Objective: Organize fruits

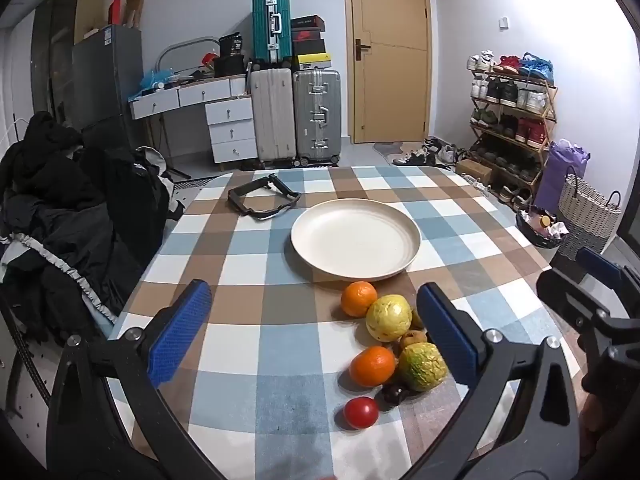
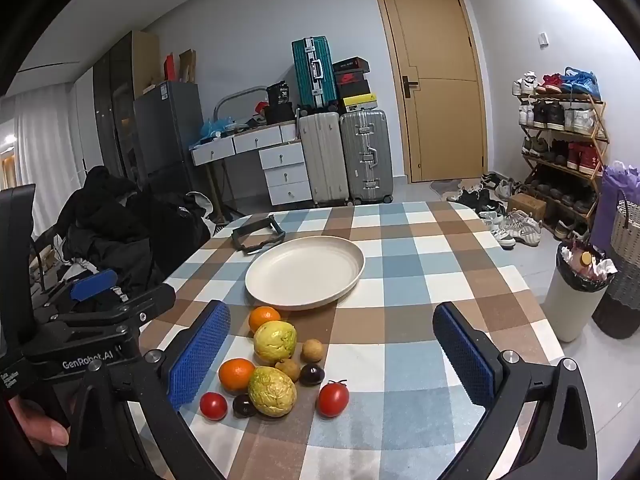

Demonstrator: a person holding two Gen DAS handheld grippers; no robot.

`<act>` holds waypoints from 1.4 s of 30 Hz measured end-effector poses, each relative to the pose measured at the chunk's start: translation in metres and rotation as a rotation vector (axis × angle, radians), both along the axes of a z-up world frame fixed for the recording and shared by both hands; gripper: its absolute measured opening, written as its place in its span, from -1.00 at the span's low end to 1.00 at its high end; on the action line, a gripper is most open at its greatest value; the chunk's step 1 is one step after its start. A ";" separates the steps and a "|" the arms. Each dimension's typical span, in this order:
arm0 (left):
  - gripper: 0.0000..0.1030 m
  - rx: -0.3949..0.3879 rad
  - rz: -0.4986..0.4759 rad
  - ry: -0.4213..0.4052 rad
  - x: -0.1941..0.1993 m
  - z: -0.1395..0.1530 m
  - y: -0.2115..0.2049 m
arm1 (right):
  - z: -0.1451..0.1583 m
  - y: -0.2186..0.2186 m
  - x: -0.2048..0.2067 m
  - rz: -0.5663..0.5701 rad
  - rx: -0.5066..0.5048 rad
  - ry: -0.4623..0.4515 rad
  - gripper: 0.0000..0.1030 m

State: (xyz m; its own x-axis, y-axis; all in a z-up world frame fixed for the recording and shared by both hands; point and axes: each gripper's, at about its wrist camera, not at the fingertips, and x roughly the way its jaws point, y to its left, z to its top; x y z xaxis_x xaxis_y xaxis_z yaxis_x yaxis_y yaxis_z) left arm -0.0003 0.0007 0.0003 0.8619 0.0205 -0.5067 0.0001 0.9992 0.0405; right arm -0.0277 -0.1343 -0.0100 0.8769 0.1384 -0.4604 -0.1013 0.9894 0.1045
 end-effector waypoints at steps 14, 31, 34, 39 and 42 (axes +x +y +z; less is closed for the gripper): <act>0.99 -0.017 0.002 -0.014 -0.006 0.007 0.006 | 0.001 0.002 0.000 0.007 0.021 -0.006 1.00; 0.99 -0.032 0.011 -0.013 -0.008 0.007 0.013 | 0.003 0.002 -0.002 0.011 0.028 -0.016 1.00; 0.99 -0.034 0.010 -0.013 -0.008 0.007 0.013 | 0.004 0.003 -0.001 0.012 0.028 -0.015 1.00; 0.99 -0.034 0.011 -0.013 -0.009 0.008 0.013 | 0.004 0.003 -0.002 0.013 0.029 -0.014 1.00; 0.99 -0.034 0.011 -0.014 -0.008 0.007 0.013 | 0.003 0.003 -0.001 0.015 0.030 -0.013 1.00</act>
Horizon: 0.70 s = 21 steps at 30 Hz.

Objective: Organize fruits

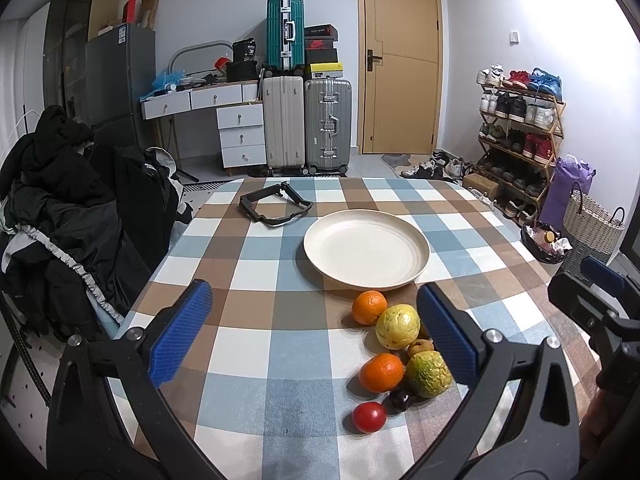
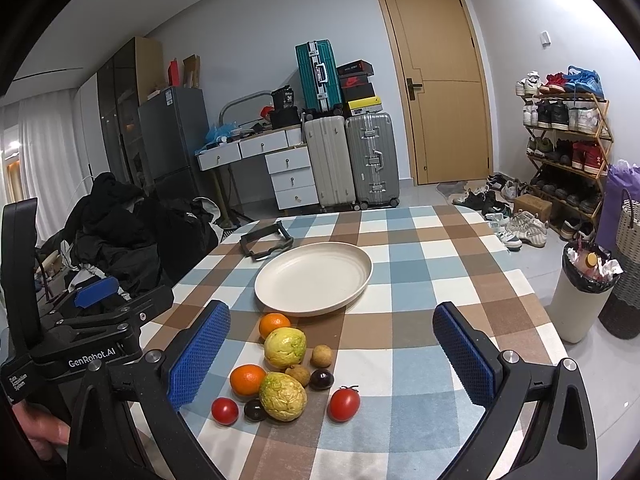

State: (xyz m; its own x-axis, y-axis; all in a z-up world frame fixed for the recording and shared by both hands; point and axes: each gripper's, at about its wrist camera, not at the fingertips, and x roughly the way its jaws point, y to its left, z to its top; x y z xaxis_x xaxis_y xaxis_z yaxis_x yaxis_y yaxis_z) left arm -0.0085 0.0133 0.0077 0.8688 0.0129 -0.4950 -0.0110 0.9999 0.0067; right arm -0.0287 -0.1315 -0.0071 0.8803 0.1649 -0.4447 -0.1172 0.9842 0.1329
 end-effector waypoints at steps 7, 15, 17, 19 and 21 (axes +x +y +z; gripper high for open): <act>0.99 0.000 0.001 -0.001 0.000 0.001 0.001 | 0.000 0.002 0.001 0.003 -0.002 -0.001 1.00; 0.99 0.001 0.002 -0.001 0.000 0.004 0.002 | 0.000 0.003 0.001 0.007 0.002 0.003 1.00; 0.99 0.007 0.003 0.004 0.002 0.006 0.002 | 0.000 0.003 0.001 0.008 0.002 0.003 1.00; 0.99 0.016 0.008 -0.001 0.001 0.009 0.000 | 0.000 0.003 0.001 0.006 0.001 0.003 1.00; 0.99 0.017 0.006 -0.003 0.001 0.008 -0.002 | 0.000 0.003 0.001 0.007 0.003 0.005 1.00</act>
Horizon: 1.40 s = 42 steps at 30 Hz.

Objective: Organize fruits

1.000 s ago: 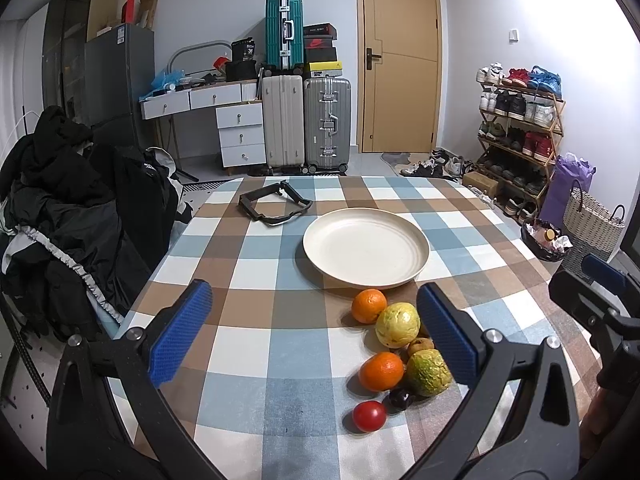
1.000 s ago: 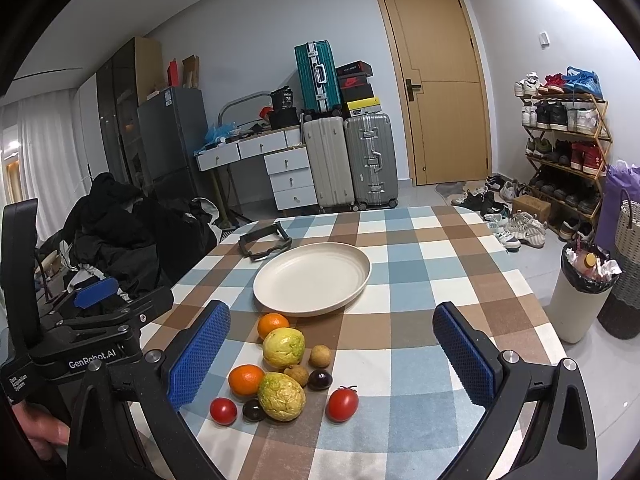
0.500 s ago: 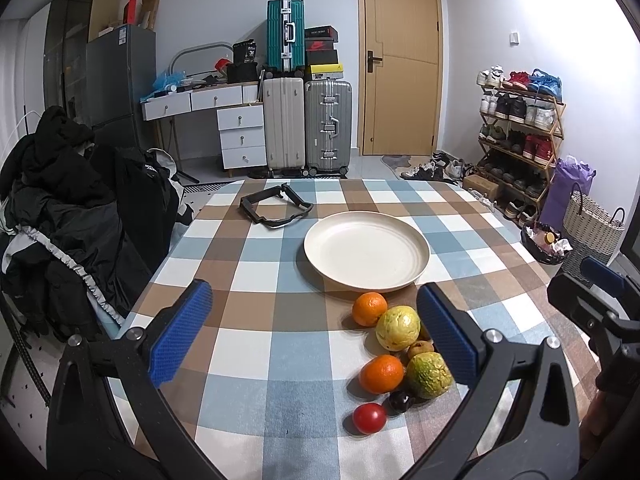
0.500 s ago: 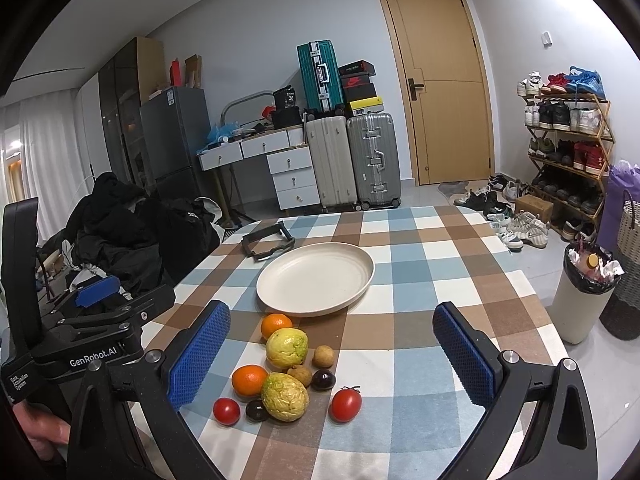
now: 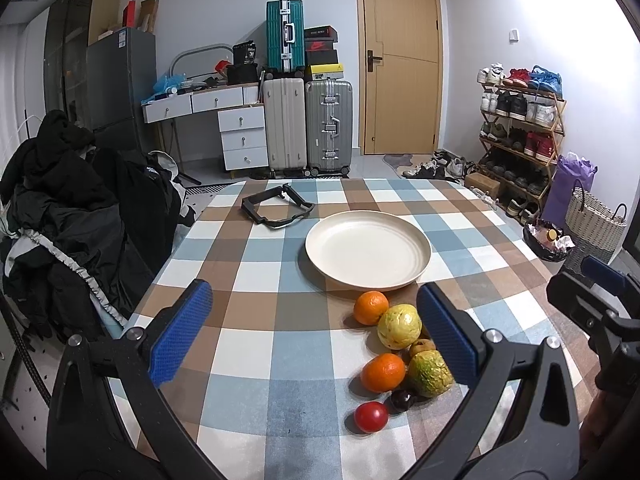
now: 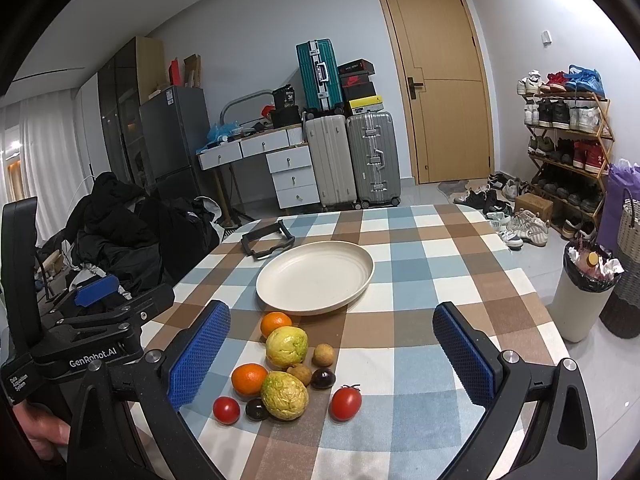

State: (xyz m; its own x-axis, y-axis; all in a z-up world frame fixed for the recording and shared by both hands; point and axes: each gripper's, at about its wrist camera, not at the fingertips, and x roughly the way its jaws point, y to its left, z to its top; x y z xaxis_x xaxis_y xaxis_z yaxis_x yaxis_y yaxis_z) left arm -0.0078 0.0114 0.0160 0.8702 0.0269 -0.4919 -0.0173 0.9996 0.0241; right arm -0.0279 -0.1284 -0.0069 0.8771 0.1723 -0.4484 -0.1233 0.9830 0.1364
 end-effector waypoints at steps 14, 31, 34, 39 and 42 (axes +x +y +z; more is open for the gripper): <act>0.99 -0.012 -0.004 -0.001 -0.002 -0.004 -0.003 | 0.000 -0.001 -0.001 -0.001 0.000 0.001 1.00; 0.99 -0.047 -0.049 0.043 -0.004 -0.020 -0.006 | -0.004 -0.004 -0.003 -0.013 0.004 0.010 1.00; 0.99 -0.070 -0.077 0.082 -0.003 -0.031 -0.004 | -0.007 -0.007 -0.001 -0.017 0.009 0.024 1.00; 0.99 -0.077 -0.110 0.156 0.003 -0.057 0.001 | -0.012 -0.009 0.000 -0.020 0.000 0.034 1.00; 0.99 -0.086 -0.137 0.207 0.007 -0.075 0.001 | -0.016 -0.009 0.000 -0.022 -0.001 0.042 1.00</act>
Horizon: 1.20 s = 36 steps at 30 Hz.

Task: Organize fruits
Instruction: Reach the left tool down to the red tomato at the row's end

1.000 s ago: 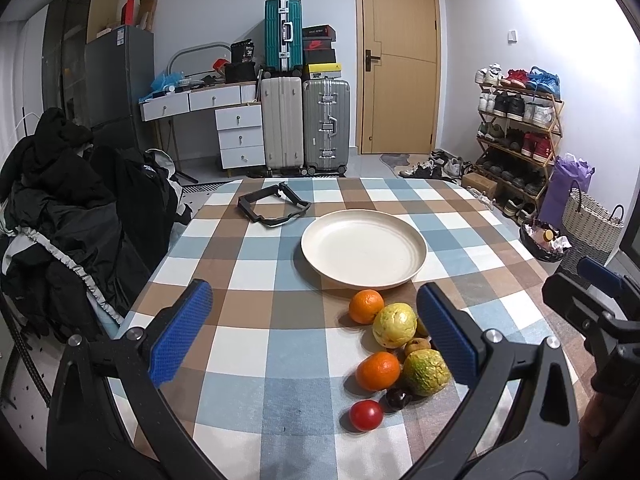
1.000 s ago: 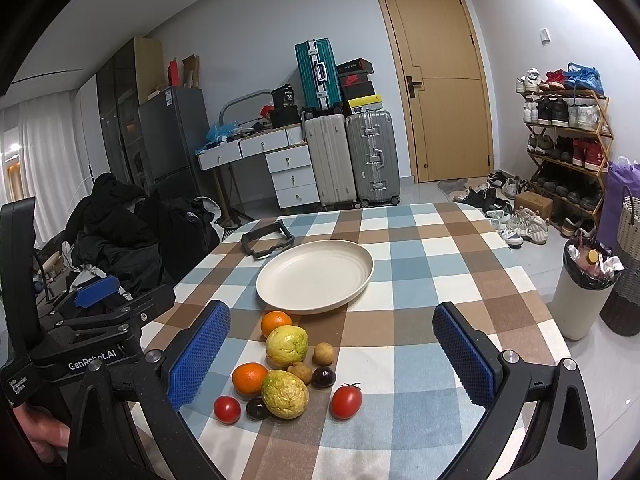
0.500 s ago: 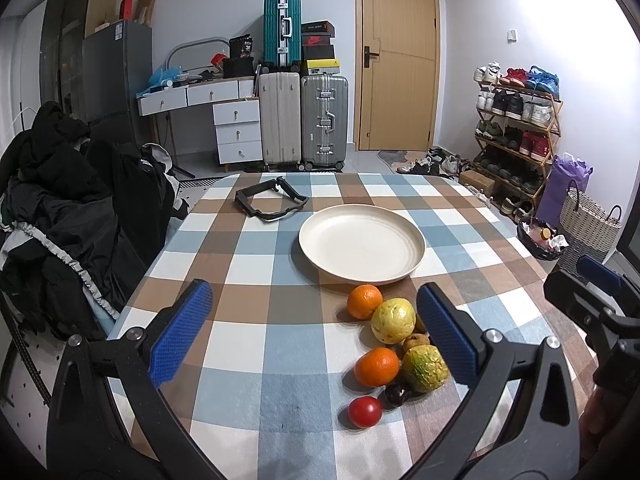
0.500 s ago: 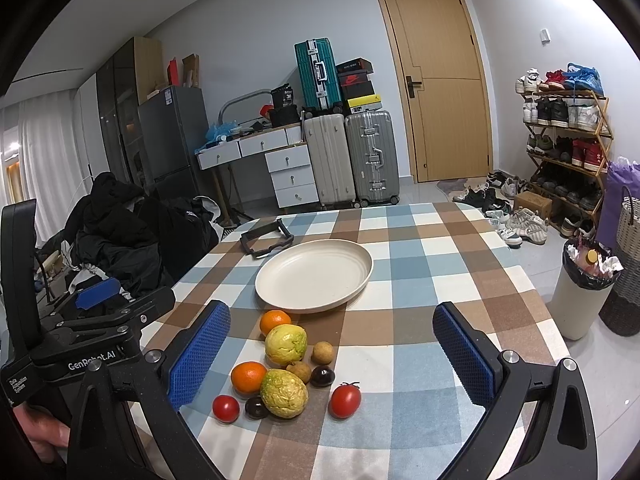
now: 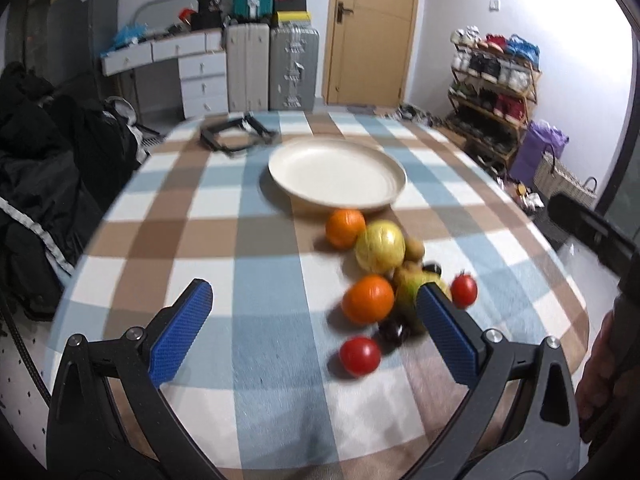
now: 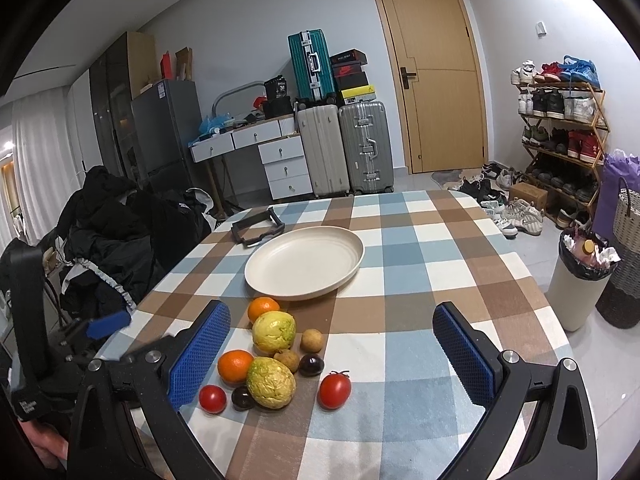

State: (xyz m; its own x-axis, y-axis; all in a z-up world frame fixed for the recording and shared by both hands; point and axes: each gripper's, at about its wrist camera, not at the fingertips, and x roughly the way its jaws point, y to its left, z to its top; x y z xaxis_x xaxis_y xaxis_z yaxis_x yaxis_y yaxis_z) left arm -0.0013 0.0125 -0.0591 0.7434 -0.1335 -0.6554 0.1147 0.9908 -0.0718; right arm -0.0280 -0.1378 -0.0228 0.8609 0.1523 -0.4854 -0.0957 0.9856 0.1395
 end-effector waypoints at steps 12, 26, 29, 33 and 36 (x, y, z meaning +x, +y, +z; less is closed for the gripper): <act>0.80 -0.028 -0.070 0.128 0.009 -0.043 0.003 | -0.017 -0.008 0.006 -0.017 -0.001 0.046 1.00; -0.17 -0.165 -0.179 0.235 0.018 -0.061 -0.001 | -0.024 -0.011 0.008 -0.024 0.000 0.077 1.00; -0.48 -0.182 -0.199 0.227 0.017 -0.059 -0.002 | -0.025 -0.011 0.008 -0.023 -0.001 0.079 1.00; -0.49 -0.192 -0.210 0.228 0.018 -0.059 -0.001 | -0.027 -0.013 0.009 -0.022 0.008 0.089 1.00; -0.49 -0.207 -0.203 0.224 0.017 -0.057 0.004 | -0.028 -0.015 0.010 -0.019 0.017 0.096 1.00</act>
